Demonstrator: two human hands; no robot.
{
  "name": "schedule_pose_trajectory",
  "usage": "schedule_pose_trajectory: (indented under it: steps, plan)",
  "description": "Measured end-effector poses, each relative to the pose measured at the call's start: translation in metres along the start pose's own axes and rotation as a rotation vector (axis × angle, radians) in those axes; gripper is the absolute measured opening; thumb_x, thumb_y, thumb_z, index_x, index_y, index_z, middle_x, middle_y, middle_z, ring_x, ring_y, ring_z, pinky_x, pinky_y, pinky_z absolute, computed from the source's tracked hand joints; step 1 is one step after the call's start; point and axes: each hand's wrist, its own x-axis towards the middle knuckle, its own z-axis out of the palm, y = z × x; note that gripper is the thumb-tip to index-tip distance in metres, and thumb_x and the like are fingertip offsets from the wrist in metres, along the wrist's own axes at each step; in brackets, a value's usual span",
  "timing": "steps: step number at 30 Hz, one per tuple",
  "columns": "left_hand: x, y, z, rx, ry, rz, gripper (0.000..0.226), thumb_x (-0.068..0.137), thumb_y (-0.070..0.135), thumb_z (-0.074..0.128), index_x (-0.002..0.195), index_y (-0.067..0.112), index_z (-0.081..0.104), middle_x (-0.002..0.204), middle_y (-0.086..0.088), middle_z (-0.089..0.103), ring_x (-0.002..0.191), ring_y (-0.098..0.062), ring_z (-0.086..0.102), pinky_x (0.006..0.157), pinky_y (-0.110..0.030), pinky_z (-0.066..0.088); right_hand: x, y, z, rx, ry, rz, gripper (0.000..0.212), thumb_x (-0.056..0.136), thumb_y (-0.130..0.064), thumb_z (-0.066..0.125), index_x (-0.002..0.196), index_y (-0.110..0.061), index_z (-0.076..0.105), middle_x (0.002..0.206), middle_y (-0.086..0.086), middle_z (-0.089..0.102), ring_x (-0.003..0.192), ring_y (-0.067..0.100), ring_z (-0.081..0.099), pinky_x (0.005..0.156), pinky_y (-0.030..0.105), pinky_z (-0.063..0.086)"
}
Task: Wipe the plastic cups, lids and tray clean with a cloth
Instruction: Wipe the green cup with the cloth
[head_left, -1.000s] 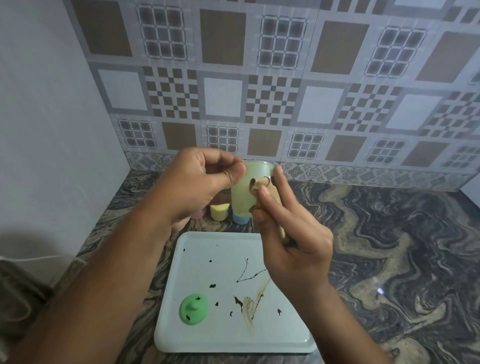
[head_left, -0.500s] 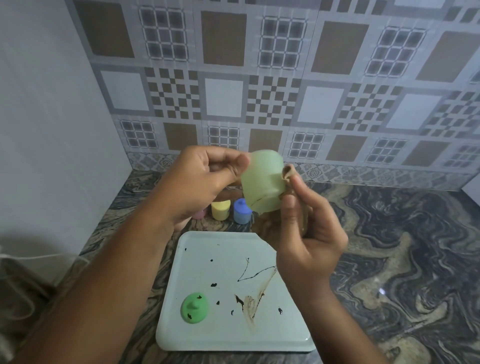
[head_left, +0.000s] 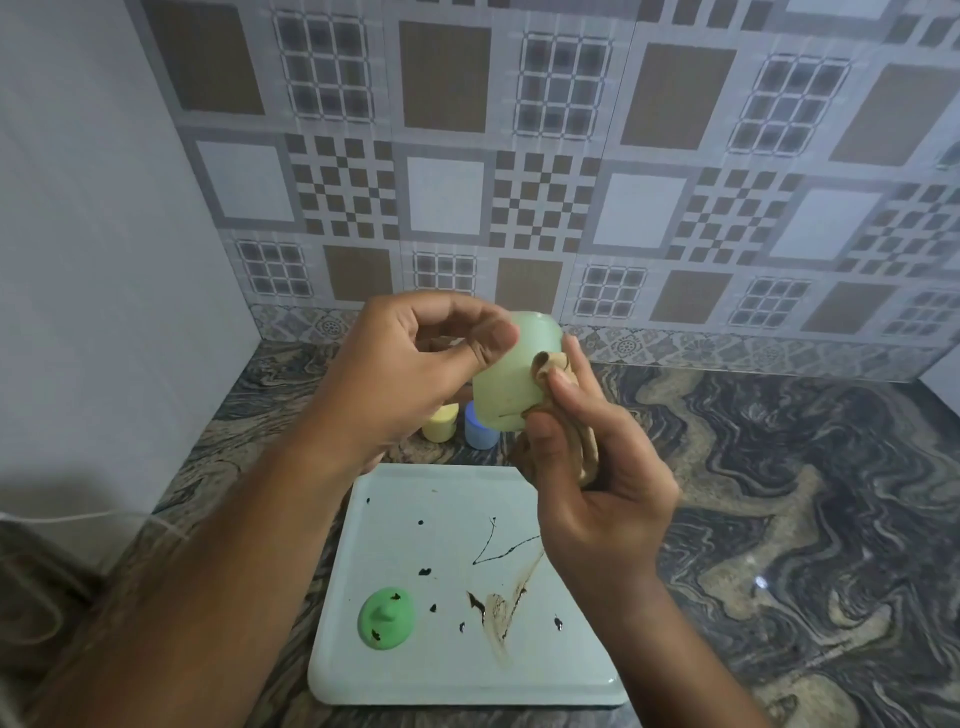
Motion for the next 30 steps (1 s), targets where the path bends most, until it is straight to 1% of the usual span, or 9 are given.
schedule_pose_trajectory:
  steps: [2,4,8,11,16,20,24,28,30]
  plan:
    - [-0.0006,-0.0014,-0.004,0.0,-0.075,-0.018,0.033,0.081,0.028,0.068,0.112,0.02,0.073,0.109,0.002,0.075,0.102,-0.017,0.072,0.078,-0.039,0.061,-0.0012,0.0009,0.0001,0.03,0.021,0.022,0.024,0.099,-0.013,0.065,0.122,-0.008,0.065,0.128,0.007,0.071,0.135,0.037,0.056,0.103,0.051,0.054]
    - [-0.0009,-0.0027,-0.0078,-0.062,-0.134,-0.065,0.036,0.082,0.018,0.065,0.118,0.018,0.07,0.116,0.003,0.073,0.105,-0.017,0.071,0.078,-0.036,0.06,-0.0008,0.0011,-0.0003,0.067,0.039,0.027,0.025,0.098,-0.011,0.064,0.123,-0.007,0.063,0.129,0.004,0.07,0.134,0.038,0.057,0.105,0.043,0.053]
    - [-0.0002,-0.0027,-0.0059,-0.09,-0.095,-0.056,0.03,0.077,0.014,0.069,0.106,0.016,0.073,0.102,-0.001,0.077,0.092,-0.019,0.074,0.067,-0.031,0.061,0.0015,0.0013,-0.0008,-0.055,0.01,-0.037,0.025,0.095,-0.005,0.068,0.12,-0.006,0.065,0.125,0.008,0.072,0.131,0.036,0.06,0.102,0.043,0.055]
    - [0.0014,0.0004,-0.0049,-0.065,-0.072,-0.033,0.033,0.075,0.017,0.072,0.108,0.013,0.072,0.104,-0.005,0.076,0.093,-0.024,0.074,0.069,-0.037,0.062,0.0017,0.0027,-0.0001,-0.126,0.008,-0.096,0.022,0.096,-0.008,0.07,0.117,-0.004,0.065,0.12,0.012,0.071,0.13,0.035,0.061,0.101,0.047,0.056]
    - [0.0038,-0.0048,-0.0038,-0.078,-0.013,-0.081,0.044,0.066,0.03,0.078,0.104,0.008,0.071,0.095,-0.013,0.075,0.09,-0.031,0.074,0.073,-0.042,0.061,0.0033,0.0034,-0.0002,-0.099,0.037,-0.102,0.021,0.099,-0.011,0.066,0.118,-0.006,0.063,0.121,0.008,0.069,0.13,0.036,0.06,0.106,0.039,0.052]
    - [0.0037,-0.0036,-0.0044,-0.035,-0.009,-0.019,0.039,0.061,0.037,0.08,0.096,0.019,0.075,0.093,-0.005,0.077,0.091,-0.026,0.075,0.075,-0.042,0.061,0.0018,0.0035,-0.0024,-0.129,0.025,-0.132,0.019,0.098,-0.012,0.067,0.116,-0.006,0.064,0.123,0.007,0.072,0.131,0.037,0.06,0.103,0.043,0.054]
    - [0.0028,-0.0035,-0.0086,-0.126,-0.139,-0.084,0.026,0.079,0.021,0.067,0.102,0.012,0.073,0.095,-0.003,0.077,0.088,-0.019,0.075,0.065,-0.031,0.06,0.0,0.0033,-0.003,0.003,0.045,-0.059,0.022,0.099,-0.016,0.067,0.119,-0.009,0.063,0.13,-0.009,0.07,0.131,0.037,0.059,0.103,0.055,0.053]
    - [0.0045,-0.0024,-0.0073,-0.103,-0.11,-0.055,0.024,0.077,0.019,0.068,0.1,0.013,0.074,0.093,-0.002,0.078,0.088,-0.018,0.074,0.066,-0.031,0.06,-0.0002,0.0035,-0.0017,-0.095,-0.007,-0.078,0.023,0.096,-0.016,0.072,0.117,-0.009,0.067,0.122,0.002,0.072,0.131,0.035,0.06,0.102,0.041,0.055]
    - [0.0054,0.0009,-0.0047,-0.043,-0.087,0.005,0.028,0.073,0.023,0.073,0.099,0.015,0.075,0.095,0.0,0.078,0.091,-0.019,0.075,0.07,-0.033,0.061,-0.0037,0.0071,-0.0018,-0.067,0.004,-0.048,0.024,0.095,-0.018,0.073,0.118,-0.012,0.069,0.124,0.002,0.073,0.13,0.04,0.059,0.1,0.052,0.056]
